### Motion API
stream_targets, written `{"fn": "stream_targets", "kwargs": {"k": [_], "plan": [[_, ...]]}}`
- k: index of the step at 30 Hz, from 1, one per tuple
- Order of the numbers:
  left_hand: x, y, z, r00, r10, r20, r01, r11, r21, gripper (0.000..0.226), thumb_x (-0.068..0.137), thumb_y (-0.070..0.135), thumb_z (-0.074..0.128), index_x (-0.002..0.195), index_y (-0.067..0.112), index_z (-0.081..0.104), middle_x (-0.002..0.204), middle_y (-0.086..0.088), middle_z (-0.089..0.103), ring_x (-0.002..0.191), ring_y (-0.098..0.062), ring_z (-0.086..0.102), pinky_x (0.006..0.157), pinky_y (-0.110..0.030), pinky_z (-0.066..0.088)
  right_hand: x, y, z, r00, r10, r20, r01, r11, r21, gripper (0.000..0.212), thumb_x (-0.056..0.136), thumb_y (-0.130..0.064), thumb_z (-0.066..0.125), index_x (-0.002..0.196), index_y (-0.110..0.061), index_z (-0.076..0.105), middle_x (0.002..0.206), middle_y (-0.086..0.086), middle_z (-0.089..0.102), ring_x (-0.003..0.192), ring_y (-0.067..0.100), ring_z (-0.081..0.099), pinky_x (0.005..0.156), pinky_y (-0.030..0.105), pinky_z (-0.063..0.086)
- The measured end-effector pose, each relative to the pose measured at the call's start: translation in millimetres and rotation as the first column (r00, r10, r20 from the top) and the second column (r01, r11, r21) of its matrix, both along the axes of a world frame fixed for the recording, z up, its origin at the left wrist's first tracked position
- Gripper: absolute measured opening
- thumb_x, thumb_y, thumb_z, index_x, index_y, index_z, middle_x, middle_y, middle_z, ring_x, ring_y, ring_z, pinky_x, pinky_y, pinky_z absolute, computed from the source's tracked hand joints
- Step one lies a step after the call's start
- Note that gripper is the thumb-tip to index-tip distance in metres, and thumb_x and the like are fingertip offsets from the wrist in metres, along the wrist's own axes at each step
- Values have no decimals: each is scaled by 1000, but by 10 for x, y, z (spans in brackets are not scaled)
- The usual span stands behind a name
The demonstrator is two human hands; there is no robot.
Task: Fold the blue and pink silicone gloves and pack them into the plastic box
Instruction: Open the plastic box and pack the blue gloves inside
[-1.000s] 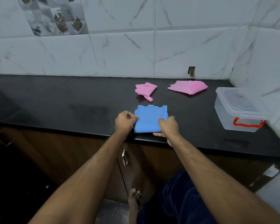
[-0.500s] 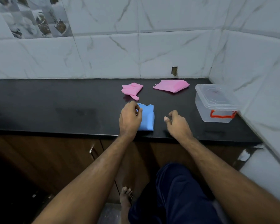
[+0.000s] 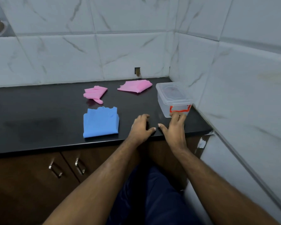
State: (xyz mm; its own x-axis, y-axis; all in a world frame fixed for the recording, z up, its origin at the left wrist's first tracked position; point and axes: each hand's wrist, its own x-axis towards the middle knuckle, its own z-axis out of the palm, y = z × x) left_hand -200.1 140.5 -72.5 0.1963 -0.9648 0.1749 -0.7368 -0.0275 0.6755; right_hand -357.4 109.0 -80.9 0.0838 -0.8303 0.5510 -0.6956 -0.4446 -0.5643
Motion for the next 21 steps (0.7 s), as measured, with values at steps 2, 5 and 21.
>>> {"fn": "stream_targets", "kwargs": {"k": [2,5,21], "plan": [[30,-87,15,1000,-6,-22,6,999,31,78,85,39,80,149,17,41,141,-3,50,131,-20,47,112,-42,43,-12,-49,11,1000,3,27,-3,1000,3,72,77,-23,88,131,-2,45,134,16,36,118,28,54,107,38,48],[96,-148,3,997,-18,-82,23,998,64,95,79,45,84,155,22,31,151,0,46,137,-16,43,114,-38,40,-11,-126,22,998,20,56,-21,999,25,83,77,-26,88,139,-6,36,142,10,33,130,23,47,112,38,45],[150,-67,69,820,40,-571,-147,979,-143,97,87,78,39,162,21,17,166,-2,28,150,-13,30,116,-27,26,-145,-265,11,812,143,566,-185,983,17,47,103,-55,38,98,-14,58,100,2,64,99,23,60,95,48,50]]}}
